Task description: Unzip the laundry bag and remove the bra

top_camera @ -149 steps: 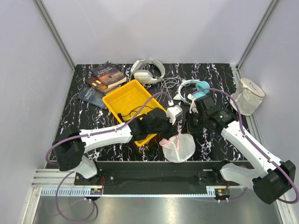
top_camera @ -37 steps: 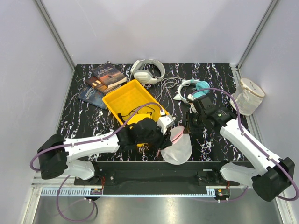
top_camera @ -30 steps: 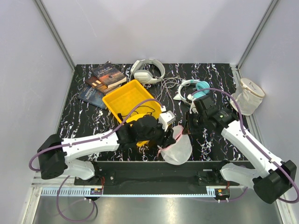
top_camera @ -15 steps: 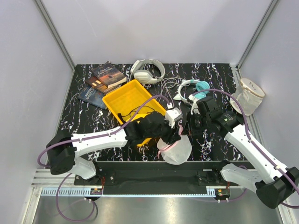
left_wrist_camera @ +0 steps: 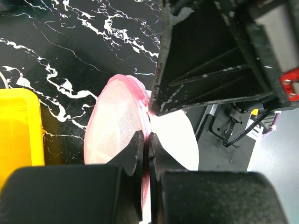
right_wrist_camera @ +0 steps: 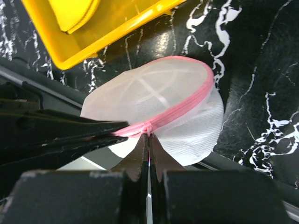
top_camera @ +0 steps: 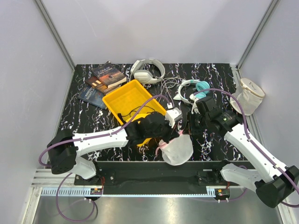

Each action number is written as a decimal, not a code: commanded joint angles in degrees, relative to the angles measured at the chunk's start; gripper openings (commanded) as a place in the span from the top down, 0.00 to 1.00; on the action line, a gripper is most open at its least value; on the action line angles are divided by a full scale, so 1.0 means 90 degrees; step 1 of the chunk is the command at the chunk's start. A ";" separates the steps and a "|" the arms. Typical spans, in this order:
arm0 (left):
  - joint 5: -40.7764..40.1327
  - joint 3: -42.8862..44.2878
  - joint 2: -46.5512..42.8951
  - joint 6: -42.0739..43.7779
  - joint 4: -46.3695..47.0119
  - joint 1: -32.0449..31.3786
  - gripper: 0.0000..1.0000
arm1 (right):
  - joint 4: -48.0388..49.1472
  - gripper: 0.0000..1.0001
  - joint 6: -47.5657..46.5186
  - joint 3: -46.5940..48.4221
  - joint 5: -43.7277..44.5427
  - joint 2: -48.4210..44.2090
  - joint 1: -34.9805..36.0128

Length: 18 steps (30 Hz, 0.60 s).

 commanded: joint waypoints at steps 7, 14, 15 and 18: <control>0.0314 -0.0499 -0.0374 0.0177 0.0496 -0.0024 1.00 | 0.0054 1.00 0.0200 0.0052 0.1055 0.0234 0.0008; 0.0266 -0.1124 -0.0745 0.0245 0.0516 -0.0024 1.00 | 0.0063 1.00 0.0190 -0.0026 0.1182 0.0361 -0.0051; 0.0266 -0.1173 -0.0814 0.0236 0.0516 -0.0024 1.00 | 0.0073 1.00 0.0180 -0.0045 0.1202 0.0380 -0.0051; 0.0256 -0.1349 -0.0940 0.0206 0.0536 -0.0024 1.00 | 0.0093 1.00 0.0190 -0.0084 0.1231 0.0400 -0.0051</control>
